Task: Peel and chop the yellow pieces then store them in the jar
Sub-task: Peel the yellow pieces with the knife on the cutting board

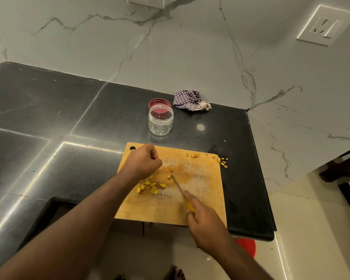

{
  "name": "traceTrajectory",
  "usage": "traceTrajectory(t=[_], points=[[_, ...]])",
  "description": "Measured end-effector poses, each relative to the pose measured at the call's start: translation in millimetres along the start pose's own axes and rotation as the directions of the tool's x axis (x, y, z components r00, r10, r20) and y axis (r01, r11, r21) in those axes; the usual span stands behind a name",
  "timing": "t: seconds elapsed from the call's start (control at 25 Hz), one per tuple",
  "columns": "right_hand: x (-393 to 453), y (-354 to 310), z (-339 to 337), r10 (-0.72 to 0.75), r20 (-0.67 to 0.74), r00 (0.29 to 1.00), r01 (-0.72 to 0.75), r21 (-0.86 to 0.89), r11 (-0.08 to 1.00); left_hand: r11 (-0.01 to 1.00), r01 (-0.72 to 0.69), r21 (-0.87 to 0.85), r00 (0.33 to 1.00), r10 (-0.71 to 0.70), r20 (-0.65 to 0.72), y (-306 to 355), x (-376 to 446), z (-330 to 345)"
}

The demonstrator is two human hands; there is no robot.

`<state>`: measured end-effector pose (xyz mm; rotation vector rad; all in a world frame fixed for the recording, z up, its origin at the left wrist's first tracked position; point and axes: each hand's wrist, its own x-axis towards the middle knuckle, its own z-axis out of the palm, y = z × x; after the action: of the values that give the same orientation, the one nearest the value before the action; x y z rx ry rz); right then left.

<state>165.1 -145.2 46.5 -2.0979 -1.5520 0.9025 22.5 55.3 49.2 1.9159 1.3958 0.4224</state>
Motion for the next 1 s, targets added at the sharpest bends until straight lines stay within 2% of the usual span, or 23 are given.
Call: traceTrajectory(t=[0.08,0.24,0.4,0.48,0.6,0.72,0.76,0.88,1.0], points=[[-3,-4,-1,-0.057,0.011,0.998,0.056,0.023,0.998,0.999,0.009,-0.046,0.999,-0.011,-0.041,-6,0,-6],[22,0,-13,-0.008,-0.115,0.993,0.008,-0.005,1.0,0.996,0.004,-0.091,0.997,-0.011,-0.074,-12,-1,-9],[15,-8,3,-0.073,0.045,0.996,0.074,-0.023,0.997,0.994,-0.004,-0.108,0.996,-0.006,-0.091,-10,-2,-6],[7,-4,4,-0.084,0.02,0.996,0.083,0.028,0.996,0.996,-0.004,-0.094,0.996,-0.004,-0.088,-8,-1,-4],[5,10,-5,-0.012,-0.08,0.997,0.014,0.026,1.0,0.996,-0.015,-0.093,0.997,0.008,-0.073,-1,1,2],[-4,9,0,-0.032,0.027,0.999,0.031,0.022,0.999,0.996,-0.039,-0.08,0.999,0.036,-0.036,12,2,14],[-6,9,0,-0.038,0.016,0.999,0.037,0.046,0.998,0.997,-0.049,-0.065,0.999,0.048,-0.015,17,2,20],[-3,19,-15,0.07,-0.147,0.987,-0.045,0.164,0.985,0.998,-0.067,-0.015,0.996,0.068,0.05,37,6,43],[-1,33,-31,0.164,-0.177,0.97,-0.124,0.218,0.968,0.998,-0.064,0.007,0.992,0.063,0.108,57,15,65]])
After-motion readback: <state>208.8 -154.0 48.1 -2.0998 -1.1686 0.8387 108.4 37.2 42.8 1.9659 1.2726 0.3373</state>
